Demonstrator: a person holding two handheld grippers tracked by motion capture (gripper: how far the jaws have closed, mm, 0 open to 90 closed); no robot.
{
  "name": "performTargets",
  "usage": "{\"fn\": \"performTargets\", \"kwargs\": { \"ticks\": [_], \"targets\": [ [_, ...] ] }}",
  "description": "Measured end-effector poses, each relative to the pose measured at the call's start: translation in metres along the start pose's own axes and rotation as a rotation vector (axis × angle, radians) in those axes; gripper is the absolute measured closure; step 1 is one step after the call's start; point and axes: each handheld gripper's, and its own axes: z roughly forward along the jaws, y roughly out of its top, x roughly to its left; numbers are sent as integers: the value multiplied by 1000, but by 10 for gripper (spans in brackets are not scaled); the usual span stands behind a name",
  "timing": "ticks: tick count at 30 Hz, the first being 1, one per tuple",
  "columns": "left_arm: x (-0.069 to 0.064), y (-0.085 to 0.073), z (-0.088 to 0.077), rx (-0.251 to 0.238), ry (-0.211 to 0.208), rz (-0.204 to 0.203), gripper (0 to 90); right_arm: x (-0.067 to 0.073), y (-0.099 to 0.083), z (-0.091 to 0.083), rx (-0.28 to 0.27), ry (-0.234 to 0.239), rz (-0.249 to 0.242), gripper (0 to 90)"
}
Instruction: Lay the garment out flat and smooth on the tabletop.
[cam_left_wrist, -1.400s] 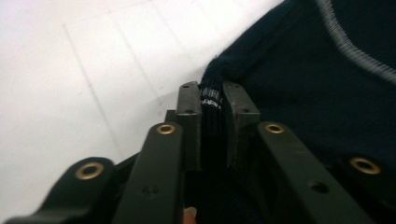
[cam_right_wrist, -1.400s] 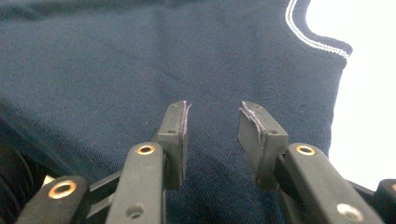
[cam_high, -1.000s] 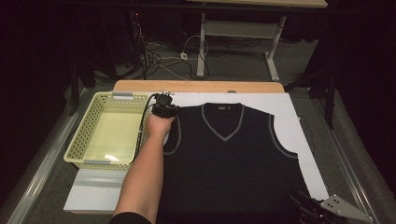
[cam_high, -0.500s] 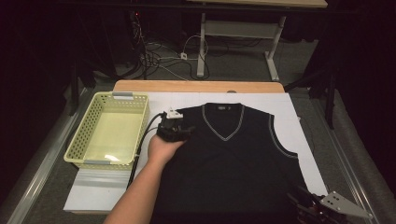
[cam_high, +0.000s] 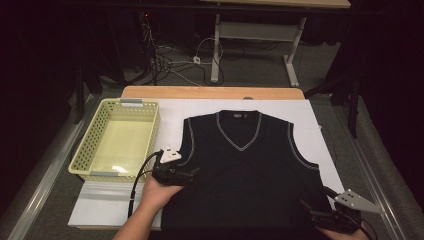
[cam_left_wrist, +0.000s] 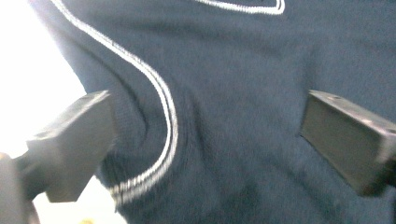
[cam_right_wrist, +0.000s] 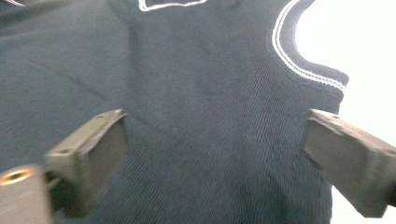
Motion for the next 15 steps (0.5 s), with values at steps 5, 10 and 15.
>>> {"fn": "performTargets", "kwargs": {
  "ticks": [5, 10, 15],
  "targets": [
    [4, -5, 3, 7, -7, -10, 0, -4, 13, 18, 15, -29, -27, 2],
    [1, -5, 6, 18, 17, 8, 0, -8, 30, 33, 19, -55, -61, 2],
    [5, -4, 10, 56, 9, -30, 0, -16, 43, 50, 18, -62, -36, 2]
  ]
}}
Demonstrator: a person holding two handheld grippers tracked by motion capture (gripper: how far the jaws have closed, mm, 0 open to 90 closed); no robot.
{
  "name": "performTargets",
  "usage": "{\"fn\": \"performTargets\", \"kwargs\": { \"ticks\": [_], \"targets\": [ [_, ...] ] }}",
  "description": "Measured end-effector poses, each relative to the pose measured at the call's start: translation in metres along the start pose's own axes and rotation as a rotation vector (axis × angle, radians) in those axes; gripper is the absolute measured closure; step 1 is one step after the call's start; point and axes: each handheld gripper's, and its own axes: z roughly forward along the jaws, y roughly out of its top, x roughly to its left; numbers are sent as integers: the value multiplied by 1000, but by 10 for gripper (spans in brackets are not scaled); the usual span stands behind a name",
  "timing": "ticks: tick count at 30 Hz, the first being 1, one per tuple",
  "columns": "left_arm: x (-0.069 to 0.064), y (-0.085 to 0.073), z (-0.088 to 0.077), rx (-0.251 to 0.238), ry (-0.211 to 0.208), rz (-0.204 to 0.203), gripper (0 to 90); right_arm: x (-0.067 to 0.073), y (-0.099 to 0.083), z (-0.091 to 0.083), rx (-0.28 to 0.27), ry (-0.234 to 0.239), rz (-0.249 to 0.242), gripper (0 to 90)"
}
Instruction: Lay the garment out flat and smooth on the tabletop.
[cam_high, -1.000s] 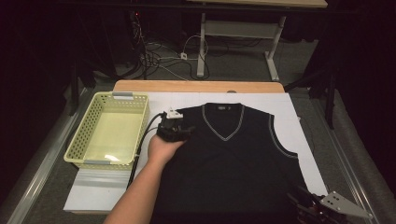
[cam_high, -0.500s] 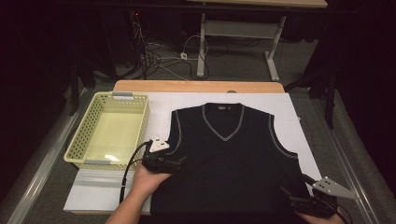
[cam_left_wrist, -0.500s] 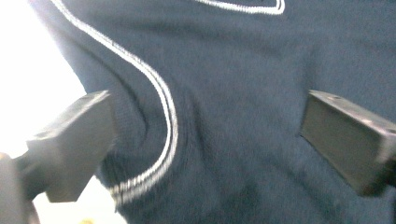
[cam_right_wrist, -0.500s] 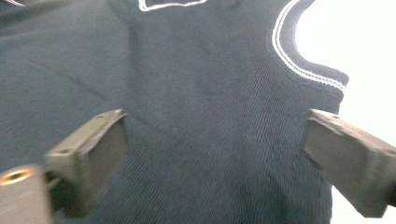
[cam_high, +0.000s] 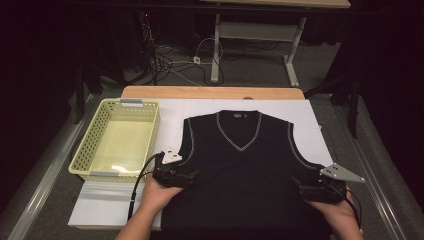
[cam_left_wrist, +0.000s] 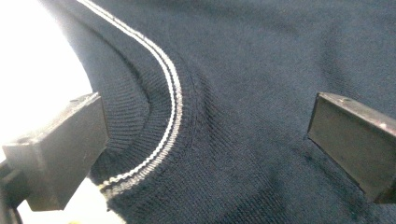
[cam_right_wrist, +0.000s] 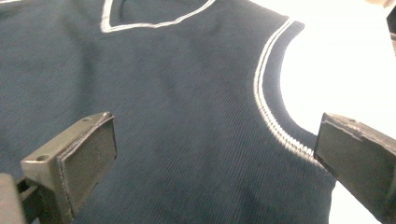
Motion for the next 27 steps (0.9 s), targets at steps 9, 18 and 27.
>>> {"fn": "performTargets", "kwargs": {
  "ticks": [9, 18, 27],
  "targets": [
    [4, 4, 7, 70, 30, -62, 28, -31, 14, 36, 110, -28, 48, 119],
    [3, 4, 8, 81, 85, -81, 127, -44, 19, 59, 215, -27, 65, 302],
    [-4, 4, 10, 92, 177, -55, 168, -40, 17, 57, 201, 9, 36, 460]
  ]
}}
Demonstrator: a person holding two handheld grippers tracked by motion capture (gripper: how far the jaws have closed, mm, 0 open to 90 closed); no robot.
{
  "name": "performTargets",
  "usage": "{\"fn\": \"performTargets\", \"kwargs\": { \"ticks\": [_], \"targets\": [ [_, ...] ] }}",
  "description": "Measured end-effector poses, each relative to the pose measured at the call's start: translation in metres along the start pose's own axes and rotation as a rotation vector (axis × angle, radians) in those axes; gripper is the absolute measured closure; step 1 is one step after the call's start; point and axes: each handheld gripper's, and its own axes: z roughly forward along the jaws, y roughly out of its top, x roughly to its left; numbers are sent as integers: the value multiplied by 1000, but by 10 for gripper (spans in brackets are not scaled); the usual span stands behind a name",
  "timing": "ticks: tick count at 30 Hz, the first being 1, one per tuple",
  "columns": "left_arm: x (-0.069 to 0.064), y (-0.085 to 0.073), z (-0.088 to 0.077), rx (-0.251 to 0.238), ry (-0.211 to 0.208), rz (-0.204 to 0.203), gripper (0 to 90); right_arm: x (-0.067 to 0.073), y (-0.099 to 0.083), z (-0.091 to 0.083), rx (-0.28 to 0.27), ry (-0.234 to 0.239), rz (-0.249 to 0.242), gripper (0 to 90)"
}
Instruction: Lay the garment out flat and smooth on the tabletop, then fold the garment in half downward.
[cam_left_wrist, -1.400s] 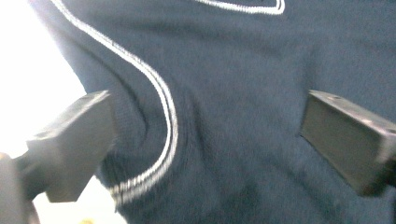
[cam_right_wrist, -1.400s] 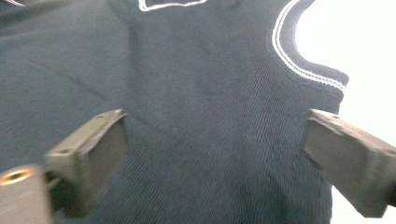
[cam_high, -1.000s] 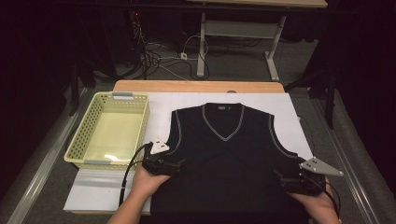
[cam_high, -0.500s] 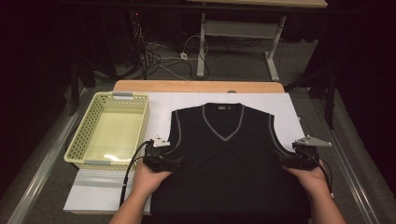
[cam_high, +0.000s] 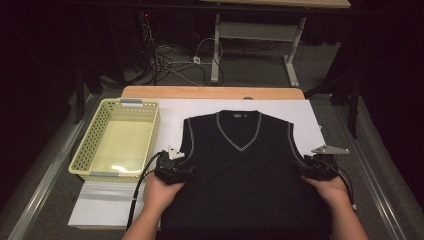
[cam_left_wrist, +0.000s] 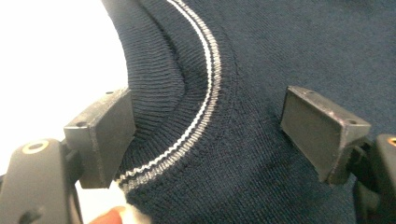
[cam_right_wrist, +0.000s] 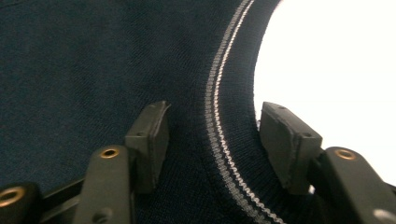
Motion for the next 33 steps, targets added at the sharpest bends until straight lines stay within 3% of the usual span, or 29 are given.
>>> {"fn": "performTargets", "kwargs": {
  "ticks": [5, 13, 16, 21, 25, 28, 33],
  "targets": [
    [-3, 0, 1, 4, 45, 6, 130, 1, -1, -1, -7, 10, -10, 550],
    [3, 1, 2, 22, -6, -29, 143, 2, -2, -2, -9, 18, -18, 585],
    [3, 1, 2, 17, 1, -37, 184, 3, -2, -2, -11, 18, -25, 600],
    [4, 0, 0, -3, -2, -43, 318, 4, -2, -2, -11, 29, -40, 656],
    [5, -1, -1, -17, -15, -48, 508, 4, -2, -2, -11, 40, -42, 684],
    [6, -1, -2, -22, -38, -48, 612, 4, -2, -2, -12, 45, -48, 703],
    [10, -1, -2, -24, -83, -64, 707, 7, -3, -3, -14, 44, -68, 745]
  ]
}}
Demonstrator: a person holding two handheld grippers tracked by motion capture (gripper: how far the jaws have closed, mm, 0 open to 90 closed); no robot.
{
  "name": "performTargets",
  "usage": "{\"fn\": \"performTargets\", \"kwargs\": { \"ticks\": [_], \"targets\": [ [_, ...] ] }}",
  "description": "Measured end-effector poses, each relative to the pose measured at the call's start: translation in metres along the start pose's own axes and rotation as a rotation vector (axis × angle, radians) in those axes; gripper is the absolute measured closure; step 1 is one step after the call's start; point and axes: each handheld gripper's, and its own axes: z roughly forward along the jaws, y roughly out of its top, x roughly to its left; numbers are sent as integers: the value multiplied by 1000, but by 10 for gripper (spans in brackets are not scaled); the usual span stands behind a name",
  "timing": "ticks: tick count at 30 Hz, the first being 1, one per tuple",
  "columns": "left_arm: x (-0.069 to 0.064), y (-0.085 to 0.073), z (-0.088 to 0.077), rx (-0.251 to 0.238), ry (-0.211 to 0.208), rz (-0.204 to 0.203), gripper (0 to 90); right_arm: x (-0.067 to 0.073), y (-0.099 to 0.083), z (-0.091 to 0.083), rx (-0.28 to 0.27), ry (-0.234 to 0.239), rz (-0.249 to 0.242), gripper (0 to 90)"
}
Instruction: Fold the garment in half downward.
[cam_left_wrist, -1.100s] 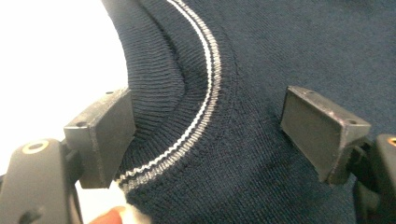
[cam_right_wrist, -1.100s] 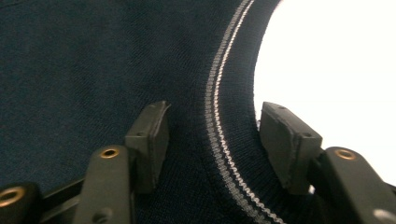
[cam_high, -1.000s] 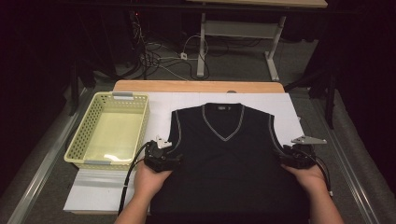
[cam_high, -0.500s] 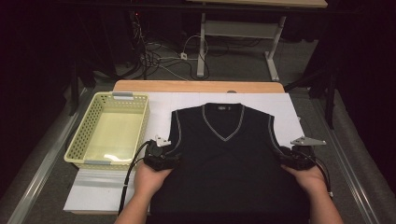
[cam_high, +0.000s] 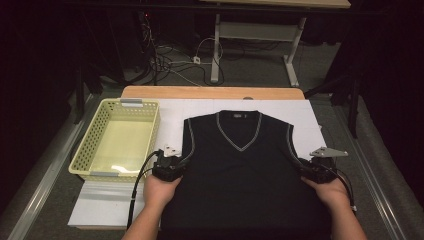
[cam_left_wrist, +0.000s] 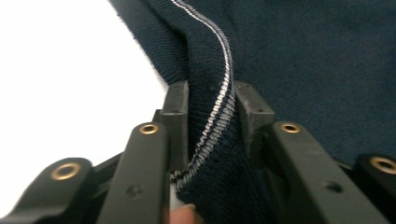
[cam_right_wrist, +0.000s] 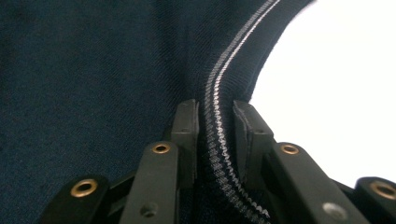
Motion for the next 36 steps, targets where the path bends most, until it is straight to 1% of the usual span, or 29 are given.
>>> {"fn": "performTargets", "kwargs": {
  "ticks": [3, 5, 9, 12, 14, 15, 16, 17, 19, 21, 22, 24, 25, 26, 28, 30, 34, 36],
  "targets": [
    [0, 0, 0, -1, -14, 5, 751, 1, 0, 0, -3, 0, -20, 762],
    [0, 0, 0, -2, -17, 8, 764, 1, 0, 0, -3, 2, -21, 768],
    [-2, -1, 0, -3, -10, 24, 773, 2, 0, 0, -3, -2, -26, 774],
    [-2, -1, 0, -3, -14, 31, 779, 2, 0, 0, -3, 0, -28, 777],
    [-4, -1, 0, -4, -6, 41, 779, 2, 0, 0, -4, 0, -30, 781],
    [-5, -1, 0, -4, -1, 53, 780, 3, 0, -1, -5, -6, -34, 782],
    [-5, -1, 0, -2, -5, 54, 780, 4, 0, -1, -6, -13, -43, 783],
    [-4, 0, 0, -3, -13, 45, 780, 5, 0, -1, -9, -21, -57, 784],
    [-3, 0, -2, -14, -23, 48, 781, 7, 0, -3, -27, -39, -79, 787],
    [-4, 0, -5, -42, -28, 63, 782, 8, 0, -7, -51, -44, -79, 788],
    [-5, 1, -8, -60, -29, 67, 782, 9, 0, -9, -63, -45, -79, 788],
    [-6, 2, -14, -99, -39, 61, 781, 8, 1, -16, -82, -49, -78, 788],
    [-7, 3, -18, -112, -40, 64, 781, 7, 2, -19, -95, -44, -67, 788],
    [-8, 4, -21, -122, -41, 75, 781, 7, 2, -23, -108, -39, -60, 788],
    [-11, 6, -29, -147, -49, 90, 781, 8, 4, -32, -129, -42, -66, 788],
    [-14, 6, -36, -159, -53, 107, 781, 10, 6, -42, -152, -46, -82, 788],
    [-15, 5, -52, -181, -72, 123, 780, 16, 6, -62, -181, -43, -109, 788],
    [-19, 4, -63, -200, -81, 151, 780, 20, 3, -72, -199, -47, -117, 788]
  ]
}}
